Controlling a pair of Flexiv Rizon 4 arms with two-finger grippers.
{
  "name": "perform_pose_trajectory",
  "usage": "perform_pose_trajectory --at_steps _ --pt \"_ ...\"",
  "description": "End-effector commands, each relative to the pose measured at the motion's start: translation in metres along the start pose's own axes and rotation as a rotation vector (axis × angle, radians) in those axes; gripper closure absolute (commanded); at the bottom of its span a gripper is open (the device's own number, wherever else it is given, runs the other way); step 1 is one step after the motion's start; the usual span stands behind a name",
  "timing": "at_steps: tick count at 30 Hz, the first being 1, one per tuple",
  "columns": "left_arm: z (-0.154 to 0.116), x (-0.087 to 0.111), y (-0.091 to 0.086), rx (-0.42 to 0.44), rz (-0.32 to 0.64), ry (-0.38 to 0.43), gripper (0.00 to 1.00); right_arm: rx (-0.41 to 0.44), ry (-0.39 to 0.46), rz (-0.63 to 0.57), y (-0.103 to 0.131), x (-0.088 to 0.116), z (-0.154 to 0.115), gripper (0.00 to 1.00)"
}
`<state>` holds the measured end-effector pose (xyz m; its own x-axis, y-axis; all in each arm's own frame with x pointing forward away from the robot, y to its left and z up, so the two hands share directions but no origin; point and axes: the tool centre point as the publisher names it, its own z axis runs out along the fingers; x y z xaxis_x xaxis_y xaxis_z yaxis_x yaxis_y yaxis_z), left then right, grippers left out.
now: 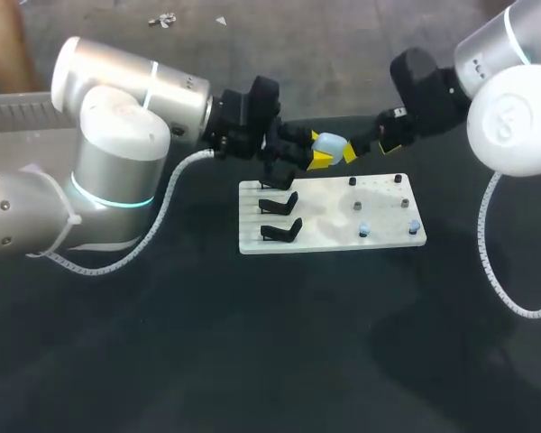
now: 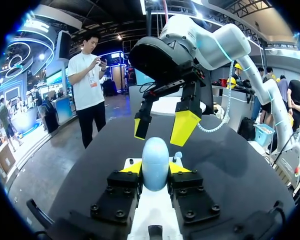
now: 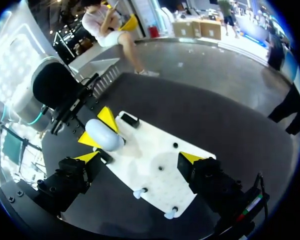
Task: Pick up each earbud case from the left stands, insert the matching earbuds, close the lid, and place the case in the box.
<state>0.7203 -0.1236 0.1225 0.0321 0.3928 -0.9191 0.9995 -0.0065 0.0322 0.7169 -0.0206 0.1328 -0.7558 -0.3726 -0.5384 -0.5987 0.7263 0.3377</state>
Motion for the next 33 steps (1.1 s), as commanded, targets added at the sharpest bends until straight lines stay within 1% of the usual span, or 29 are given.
perform_pose_trajectory --at_steps 1,13,18,23,33 --pt "-0.002 0.0 -0.004 0.001 0.003 -0.01 1.0 0.0 0.0 -0.002 -0.002 -0.003 -0.001 0.0" --pt "-0.004 -0.001 -0.009 0.006 0.005 -0.019 1.0 0.008 -0.01 -0.007 -0.006 -0.007 -0.004 0.0" --pt "-0.005 -0.001 -0.001 -0.008 0.002 -0.013 1.0 -0.003 -0.007 -0.021 0.001 -0.007 -0.005 0.0" --pt "-0.006 -0.002 0.001 -0.015 0.009 -0.016 1.0 -0.014 -0.001 -0.02 0.005 -0.004 -0.001 0.0" --pt "-0.005 -0.005 -0.005 0.001 0.016 -0.033 1.0 -0.014 -0.007 -0.012 0.004 -0.006 0.002 0.0"
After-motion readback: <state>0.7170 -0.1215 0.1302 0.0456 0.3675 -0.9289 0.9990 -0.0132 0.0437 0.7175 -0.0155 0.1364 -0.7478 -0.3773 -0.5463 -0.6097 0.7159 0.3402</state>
